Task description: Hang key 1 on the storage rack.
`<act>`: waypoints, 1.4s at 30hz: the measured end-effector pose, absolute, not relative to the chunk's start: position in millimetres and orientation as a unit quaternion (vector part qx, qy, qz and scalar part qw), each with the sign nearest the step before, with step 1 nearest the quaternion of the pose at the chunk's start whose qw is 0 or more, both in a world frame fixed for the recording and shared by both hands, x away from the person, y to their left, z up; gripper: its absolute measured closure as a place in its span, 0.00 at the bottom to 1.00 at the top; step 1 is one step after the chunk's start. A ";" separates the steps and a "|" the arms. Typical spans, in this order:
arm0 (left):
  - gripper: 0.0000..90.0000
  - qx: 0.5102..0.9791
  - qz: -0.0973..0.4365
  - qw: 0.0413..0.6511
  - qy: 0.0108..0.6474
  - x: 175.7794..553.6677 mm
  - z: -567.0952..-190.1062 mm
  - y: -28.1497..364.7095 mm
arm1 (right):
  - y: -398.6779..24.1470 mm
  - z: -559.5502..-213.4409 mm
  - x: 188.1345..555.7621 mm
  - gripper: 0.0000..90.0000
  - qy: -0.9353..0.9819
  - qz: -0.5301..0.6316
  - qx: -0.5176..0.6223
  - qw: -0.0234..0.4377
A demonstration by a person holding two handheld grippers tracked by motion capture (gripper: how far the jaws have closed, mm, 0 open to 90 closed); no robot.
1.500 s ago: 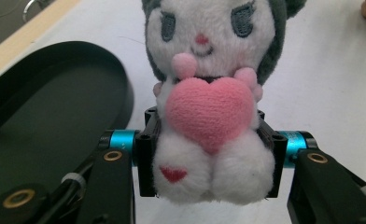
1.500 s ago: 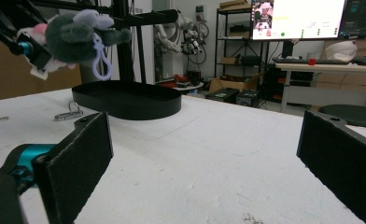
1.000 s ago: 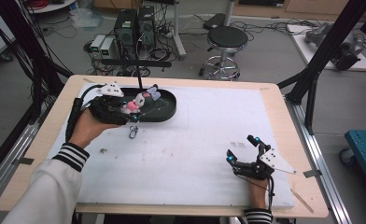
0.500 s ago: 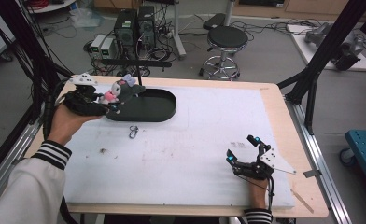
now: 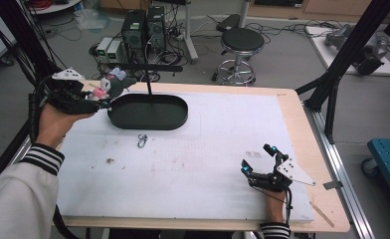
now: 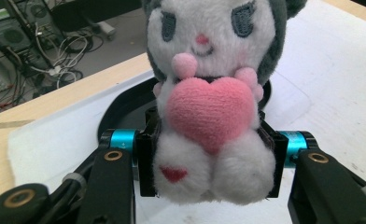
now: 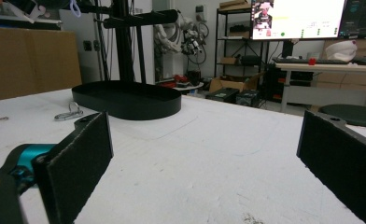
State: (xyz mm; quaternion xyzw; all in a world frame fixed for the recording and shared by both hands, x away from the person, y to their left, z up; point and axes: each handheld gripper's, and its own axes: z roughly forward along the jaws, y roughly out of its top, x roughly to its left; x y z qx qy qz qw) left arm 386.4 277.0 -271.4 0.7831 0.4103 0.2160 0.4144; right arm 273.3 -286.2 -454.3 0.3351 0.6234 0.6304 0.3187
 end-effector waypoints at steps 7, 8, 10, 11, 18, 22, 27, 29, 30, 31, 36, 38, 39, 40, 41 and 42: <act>0.60 0.773 0.224 0.401 0.436 398.8 -268.1 292.7 | -286.3 -454.3 273.4 0.03 0.623 0.631 0.335 0.319; 0.60 0.771 0.225 0.402 0.440 400.1 -268.1 293.7 | -286.3 -454.3 273.4 0.03 0.623 0.631 0.335 0.319; 0.60 0.766 0.228 0.403 0.446 403.3 -268.2 296.4 | -286.3 -454.4 273.4 0.03 0.624 0.630 0.335 0.319; 0.60 0.765 0.228 0.400 0.450 404.7 -268.2 297.4 | -286.2 -454.3 273.3 0.03 0.623 0.631 0.335 0.318; 0.60 0.762 0.227 0.390 0.464 411.6 -270.8 303.1 | -286.5 -454.4 273.8 0.03 0.623 0.632 0.334 0.319; 0.60 0.761 0.229 0.385 0.469 416.6 -271.1 303.8 | -286.4 -454.3 273.7 0.03 0.623 0.632 0.334 0.319; 0.60 0.762 0.231 0.376 0.474 424.7 -269.2 304.0 | -286.6 -454.4 273.9 0.03 0.623 0.632 0.334 0.318; 0.60 0.763 0.231 0.373 0.475 427.8 -268.7 304.0 | -286.3 -454.3 273.7 0.03 0.623 0.631 0.335 0.319; 0.60 0.762 0.231 0.374 0.475 429.3 -268.8 304.4 | -286.3 -454.3 273.7 0.03 0.623 0.631 0.335 0.319; 0.60 0.761 0.230 0.375 0.477 430.7 -269.1 304.8 | -286.5 -454.4 273.8 0.03 0.623 0.631 0.334 0.319; 0.60 0.760 0.227 0.369 0.484 435.9 -272.7 307.1 | -286.5 -454.3 273.9 0.03 0.623 0.632 0.335 0.318; 0.60 0.759 0.227 0.370 0.486 437.1 -273.1 308.1 | -286.5 -454.3 273.9 0.03 0.623 0.631 0.335 0.318; 0.60 0.758 0.226 0.373 0.485 437.4 -273.3 308.4 | -286.4 -454.3 273.8 0.03 0.623 0.632 0.335 0.318; 0.60 0.758 0.226 0.374 0.484 437.5 -273.4 308.3 | -286.4 -454.3 273.8 0.03 0.623 0.632 0.335 0.318; 0.60 0.759 0.227 0.372 0.484 437.7 -273.4 308.0 | -286.4 -454.4 273.9 0.03 0.623 0.631 0.335 0.319; 0.60 0.758 0.226 0.375 0.484 438.2 -273.6 308.0 | -286.5 -454.3 273.9 0.03 0.623 0.631 0.335 0.318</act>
